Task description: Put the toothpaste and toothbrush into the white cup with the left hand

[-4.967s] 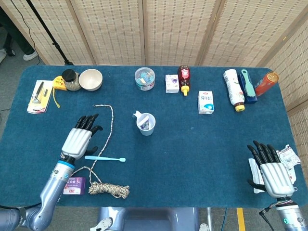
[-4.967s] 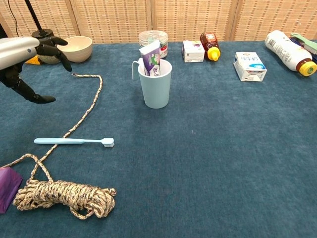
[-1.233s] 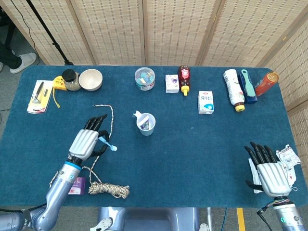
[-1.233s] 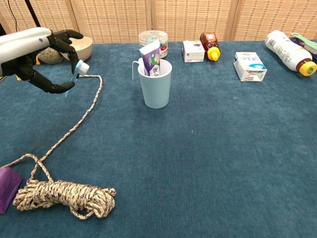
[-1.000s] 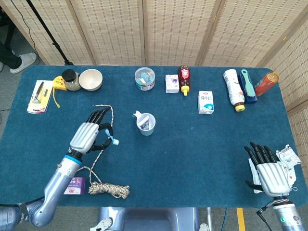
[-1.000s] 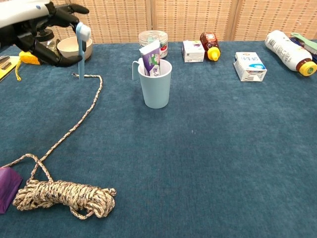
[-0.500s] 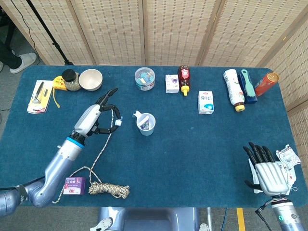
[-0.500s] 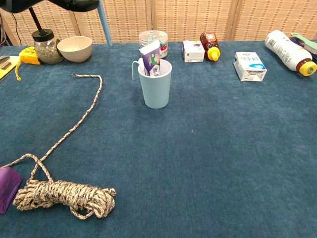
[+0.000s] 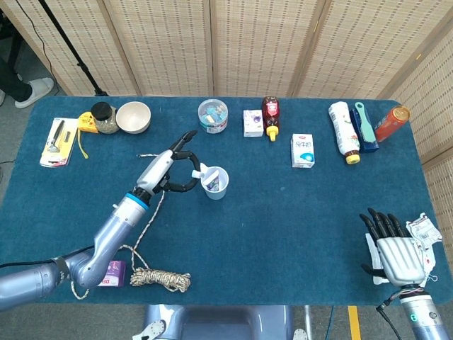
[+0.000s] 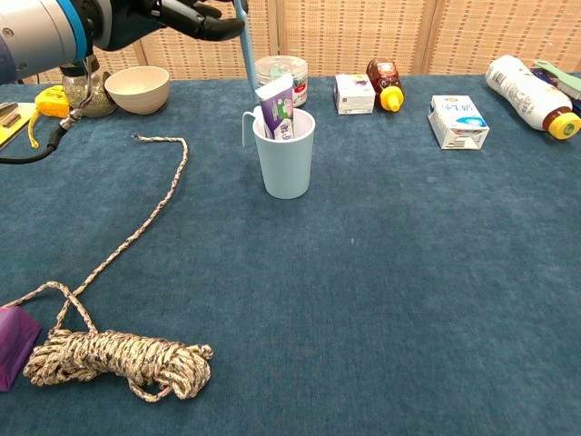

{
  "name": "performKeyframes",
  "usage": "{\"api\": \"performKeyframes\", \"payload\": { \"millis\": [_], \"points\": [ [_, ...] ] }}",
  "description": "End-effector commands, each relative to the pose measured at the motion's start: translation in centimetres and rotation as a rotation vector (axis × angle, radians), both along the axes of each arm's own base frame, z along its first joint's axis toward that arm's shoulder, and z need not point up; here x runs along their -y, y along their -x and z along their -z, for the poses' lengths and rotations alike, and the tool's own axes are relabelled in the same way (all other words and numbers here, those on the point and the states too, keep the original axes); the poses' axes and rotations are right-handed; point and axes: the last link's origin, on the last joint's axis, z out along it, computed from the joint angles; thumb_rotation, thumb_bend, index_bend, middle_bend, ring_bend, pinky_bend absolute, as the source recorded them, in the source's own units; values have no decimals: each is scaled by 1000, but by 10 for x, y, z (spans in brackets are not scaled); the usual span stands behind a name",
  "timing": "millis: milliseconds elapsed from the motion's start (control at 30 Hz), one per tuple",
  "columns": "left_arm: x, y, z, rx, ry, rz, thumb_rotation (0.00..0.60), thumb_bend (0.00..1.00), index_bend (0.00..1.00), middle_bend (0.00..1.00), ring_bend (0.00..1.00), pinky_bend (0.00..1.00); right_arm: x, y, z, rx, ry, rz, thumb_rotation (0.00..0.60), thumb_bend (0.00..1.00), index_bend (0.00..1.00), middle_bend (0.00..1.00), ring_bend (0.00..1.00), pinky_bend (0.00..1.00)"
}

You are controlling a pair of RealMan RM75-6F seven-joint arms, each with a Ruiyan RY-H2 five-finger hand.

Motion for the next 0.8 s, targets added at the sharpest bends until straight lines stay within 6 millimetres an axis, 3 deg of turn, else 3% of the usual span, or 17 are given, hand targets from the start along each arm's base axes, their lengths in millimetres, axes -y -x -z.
{"api": "performKeyframes", "payload": {
  "millis": [33,800],
  "points": [
    [-5,-6,11,25,22,4,600,404,570,0,0,0,1,1,0,1,2,5,600,0,0,0,0,0],
    [-24,4,53,85,99,-46,600,404,568,0,0,0,6,5,2,-9,0,24,600,0,0,0,0,0]
  ]
}}
